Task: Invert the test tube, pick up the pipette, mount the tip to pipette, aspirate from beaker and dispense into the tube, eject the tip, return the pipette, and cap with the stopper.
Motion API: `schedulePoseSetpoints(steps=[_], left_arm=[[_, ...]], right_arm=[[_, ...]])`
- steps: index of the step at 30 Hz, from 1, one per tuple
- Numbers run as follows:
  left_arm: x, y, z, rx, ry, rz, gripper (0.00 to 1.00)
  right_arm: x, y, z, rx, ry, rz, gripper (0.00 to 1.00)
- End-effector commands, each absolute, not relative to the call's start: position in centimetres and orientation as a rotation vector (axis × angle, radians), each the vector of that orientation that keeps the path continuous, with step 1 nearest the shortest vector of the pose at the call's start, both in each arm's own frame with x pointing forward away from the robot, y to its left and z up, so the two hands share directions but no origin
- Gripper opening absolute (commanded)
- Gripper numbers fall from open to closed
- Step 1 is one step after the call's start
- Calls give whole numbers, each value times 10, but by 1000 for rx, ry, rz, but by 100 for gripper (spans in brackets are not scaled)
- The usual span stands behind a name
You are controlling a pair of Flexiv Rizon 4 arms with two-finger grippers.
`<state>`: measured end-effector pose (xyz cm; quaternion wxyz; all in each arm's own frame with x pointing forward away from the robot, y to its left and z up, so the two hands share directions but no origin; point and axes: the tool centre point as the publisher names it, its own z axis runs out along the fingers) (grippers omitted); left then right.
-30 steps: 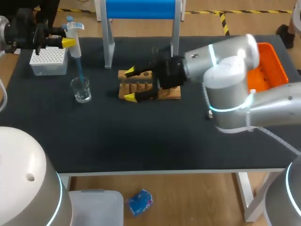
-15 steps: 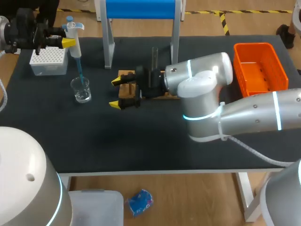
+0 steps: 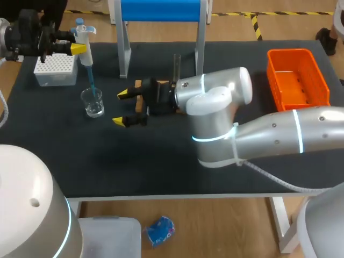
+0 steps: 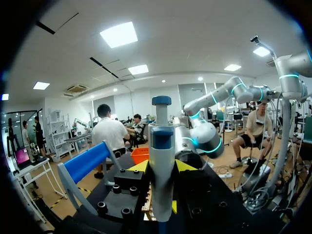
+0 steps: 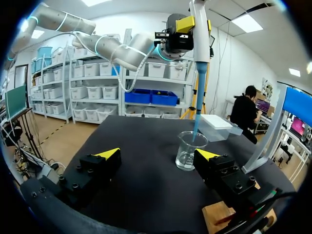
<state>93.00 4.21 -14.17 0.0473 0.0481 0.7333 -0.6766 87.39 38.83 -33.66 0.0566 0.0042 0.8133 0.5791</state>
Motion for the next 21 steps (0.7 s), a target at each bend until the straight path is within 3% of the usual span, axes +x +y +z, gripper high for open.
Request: schedulePoseSetpoints(steps=[1,21], left_arm=[[930,42,-142,149,2236,-2064,0],[933,49,-145,125,2239,-2055,0]], right_arm=[[874,391,-339,17,2459,1757,100],[874,391,-339,17,2459,1757,100]])
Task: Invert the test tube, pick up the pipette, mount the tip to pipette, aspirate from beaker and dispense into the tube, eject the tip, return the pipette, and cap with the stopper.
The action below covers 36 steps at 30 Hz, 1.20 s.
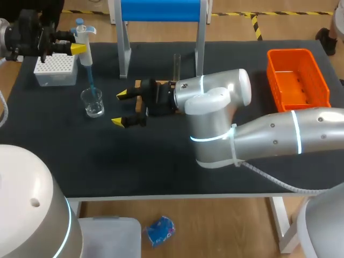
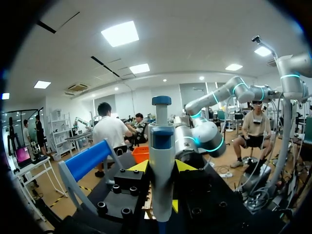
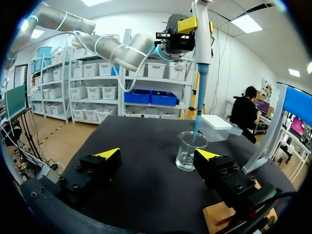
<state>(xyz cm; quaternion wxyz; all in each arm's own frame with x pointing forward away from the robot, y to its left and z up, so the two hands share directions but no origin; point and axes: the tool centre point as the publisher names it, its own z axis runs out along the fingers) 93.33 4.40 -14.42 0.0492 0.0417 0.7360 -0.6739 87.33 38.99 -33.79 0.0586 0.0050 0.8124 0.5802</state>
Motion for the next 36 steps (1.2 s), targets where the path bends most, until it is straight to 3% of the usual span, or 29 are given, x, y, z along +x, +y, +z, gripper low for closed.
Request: schedulePoseSetpoints(steps=[1,36], left_arm=[[933,50,-146,123,2240,-2055,0],[949,63,-190,38,2184,-2150,0]], right_arm=[[874,391,-339,17,2459,1757,100],[874,391,-339,17,2459,1757,100]])
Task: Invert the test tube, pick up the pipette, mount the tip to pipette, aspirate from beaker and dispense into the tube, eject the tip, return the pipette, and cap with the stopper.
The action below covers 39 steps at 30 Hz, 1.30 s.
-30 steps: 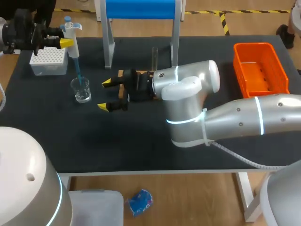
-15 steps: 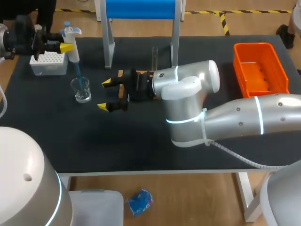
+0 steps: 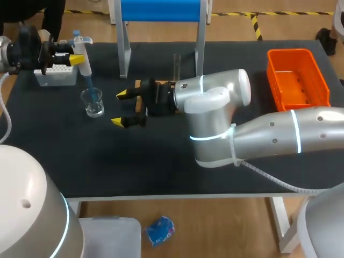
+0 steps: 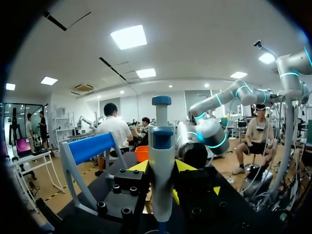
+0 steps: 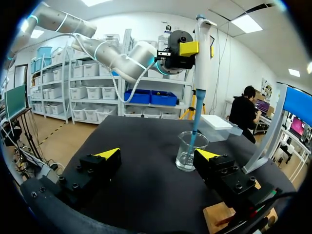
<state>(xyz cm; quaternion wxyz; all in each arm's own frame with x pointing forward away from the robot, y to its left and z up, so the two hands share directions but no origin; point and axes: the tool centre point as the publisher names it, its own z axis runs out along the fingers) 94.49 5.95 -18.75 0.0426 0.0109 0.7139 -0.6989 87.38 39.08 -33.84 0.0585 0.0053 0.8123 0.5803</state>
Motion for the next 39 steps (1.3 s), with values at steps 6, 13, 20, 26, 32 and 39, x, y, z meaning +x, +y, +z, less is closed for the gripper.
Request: schedulePoseSetpoints(steps=[6,13,20,26,32,39], left_arm=[[951,65,-195,18,2174,-2166,0],[953,68,-200,4,2171,-2177,0],[955,68,-204,-10,2175,-2189,0],[956,68,-207,-22,2179,-2194,0],[956,68,-207,-26,2176,-2193,0],[957,68,-210,-38,2179,-2198,0]], right_arm=[[874,391,-339,17,2459,1757,100],[874,391,-339,17,2459,1757,100],[874,391,-339,17,2459,1757,100],[874,391,-339,17,2459,1757,100],[874,391,-339,17,2459,1757,100],[874,391,-339,17,2459,1757,100]])
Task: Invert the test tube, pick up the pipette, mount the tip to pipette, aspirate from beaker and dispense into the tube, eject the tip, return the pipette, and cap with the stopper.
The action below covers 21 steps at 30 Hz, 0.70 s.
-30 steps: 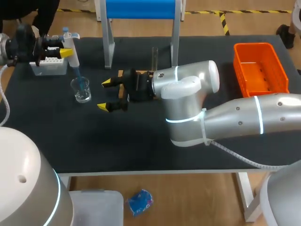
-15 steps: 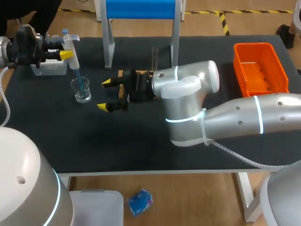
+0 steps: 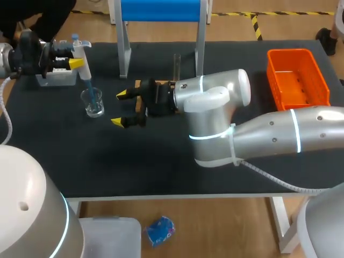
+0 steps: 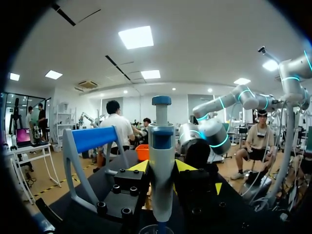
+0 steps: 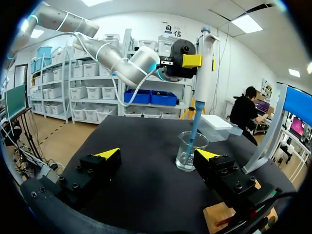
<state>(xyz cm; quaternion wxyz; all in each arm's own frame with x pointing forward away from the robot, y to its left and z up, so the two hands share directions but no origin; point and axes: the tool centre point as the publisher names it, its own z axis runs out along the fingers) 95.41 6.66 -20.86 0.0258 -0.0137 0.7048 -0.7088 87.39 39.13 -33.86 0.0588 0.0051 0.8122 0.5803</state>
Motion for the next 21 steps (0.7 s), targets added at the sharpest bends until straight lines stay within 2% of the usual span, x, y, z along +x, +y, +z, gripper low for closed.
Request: schedulePoseSetpoints(steps=[1,21], left_arm=[[957,68,-210,-39,2178,-2198,0],[956,69,-209,-33,2170,-2198,0]], right_arm=[[874,391,-339,17,2459,1757,100],[873,389,-332,10,2459,1761,100]])
